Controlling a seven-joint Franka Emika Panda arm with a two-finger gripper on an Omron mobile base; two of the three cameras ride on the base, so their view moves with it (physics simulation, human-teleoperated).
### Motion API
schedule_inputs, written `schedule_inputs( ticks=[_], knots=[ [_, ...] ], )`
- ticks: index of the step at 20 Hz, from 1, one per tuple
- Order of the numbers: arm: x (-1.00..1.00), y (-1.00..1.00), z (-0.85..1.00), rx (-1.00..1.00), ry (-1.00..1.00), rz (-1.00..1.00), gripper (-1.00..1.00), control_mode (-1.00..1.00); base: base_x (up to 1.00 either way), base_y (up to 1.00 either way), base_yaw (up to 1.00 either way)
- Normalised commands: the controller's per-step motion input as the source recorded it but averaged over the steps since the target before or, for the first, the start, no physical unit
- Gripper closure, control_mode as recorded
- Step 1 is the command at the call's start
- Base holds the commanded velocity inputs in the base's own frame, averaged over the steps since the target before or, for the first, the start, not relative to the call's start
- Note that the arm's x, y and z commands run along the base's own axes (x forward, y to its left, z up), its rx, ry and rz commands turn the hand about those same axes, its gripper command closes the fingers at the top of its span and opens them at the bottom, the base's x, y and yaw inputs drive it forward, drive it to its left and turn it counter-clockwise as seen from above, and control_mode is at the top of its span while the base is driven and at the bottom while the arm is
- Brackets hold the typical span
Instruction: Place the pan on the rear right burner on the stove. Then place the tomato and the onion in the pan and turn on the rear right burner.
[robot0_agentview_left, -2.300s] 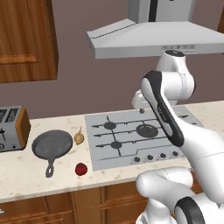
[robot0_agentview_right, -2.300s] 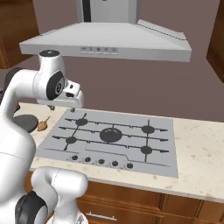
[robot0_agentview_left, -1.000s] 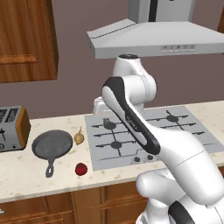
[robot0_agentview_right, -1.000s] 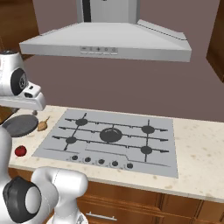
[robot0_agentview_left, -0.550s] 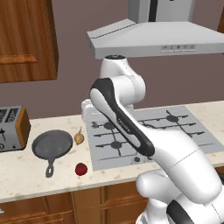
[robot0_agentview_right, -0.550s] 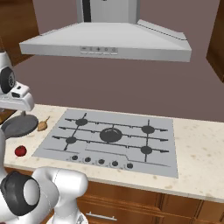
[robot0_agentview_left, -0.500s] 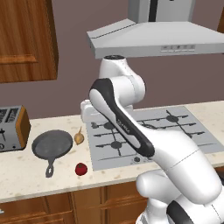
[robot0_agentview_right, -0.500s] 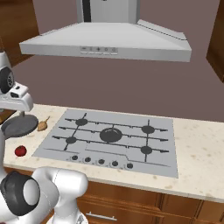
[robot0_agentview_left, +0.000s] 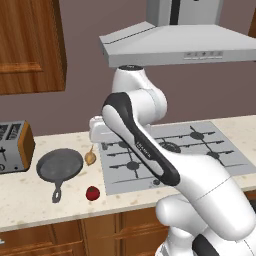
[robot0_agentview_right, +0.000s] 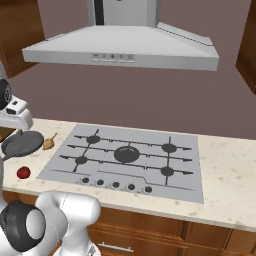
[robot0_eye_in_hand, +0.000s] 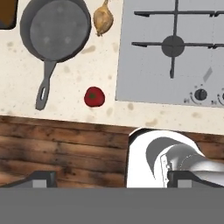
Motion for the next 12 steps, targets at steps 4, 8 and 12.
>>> schedule_inputs(
  ticks=[4,8,12],
  knots=[
    [-0.20,0.10,-0.04,0.23,-0.03,0.01,-1.00,-1.00,0.00,0.00,0.00],
    [-0.09,0.16,-0.05,0.07,0.00,0.00,-1.00,-1.00,0.00,0.00,0.00],
    [0.00,0.29,-0.17,0.00,0.00,0.00,-1.00,-1.00,0.00,0.00,0.00]
  ],
)
